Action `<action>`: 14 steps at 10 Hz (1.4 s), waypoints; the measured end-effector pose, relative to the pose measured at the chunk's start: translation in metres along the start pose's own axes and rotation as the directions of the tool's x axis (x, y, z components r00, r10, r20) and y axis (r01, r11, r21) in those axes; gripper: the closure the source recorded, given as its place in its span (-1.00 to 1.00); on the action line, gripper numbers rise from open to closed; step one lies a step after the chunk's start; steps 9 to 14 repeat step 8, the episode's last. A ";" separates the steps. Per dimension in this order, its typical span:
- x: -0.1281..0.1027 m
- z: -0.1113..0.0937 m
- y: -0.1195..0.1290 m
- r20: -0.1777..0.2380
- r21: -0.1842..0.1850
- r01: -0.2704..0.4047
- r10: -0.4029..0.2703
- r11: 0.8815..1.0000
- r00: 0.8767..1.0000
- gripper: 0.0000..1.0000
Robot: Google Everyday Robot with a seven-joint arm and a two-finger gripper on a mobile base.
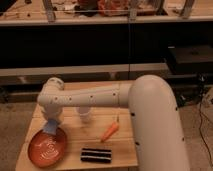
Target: Place the white sponge in the ceramic bowl
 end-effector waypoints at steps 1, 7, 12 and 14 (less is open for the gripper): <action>-0.008 -0.010 -0.005 -0.081 0.000 0.014 -0.014 1.000 0.997 0.22; -0.017 -0.025 -0.015 -0.170 0.017 0.074 -0.070 0.997 0.983 -0.60; -0.017 -0.023 -0.015 -0.149 0.023 0.081 -0.077 0.996 0.986 -0.60; -0.017 -0.023 -0.015 -0.149 0.023 0.081 -0.077 0.996 0.986 -0.60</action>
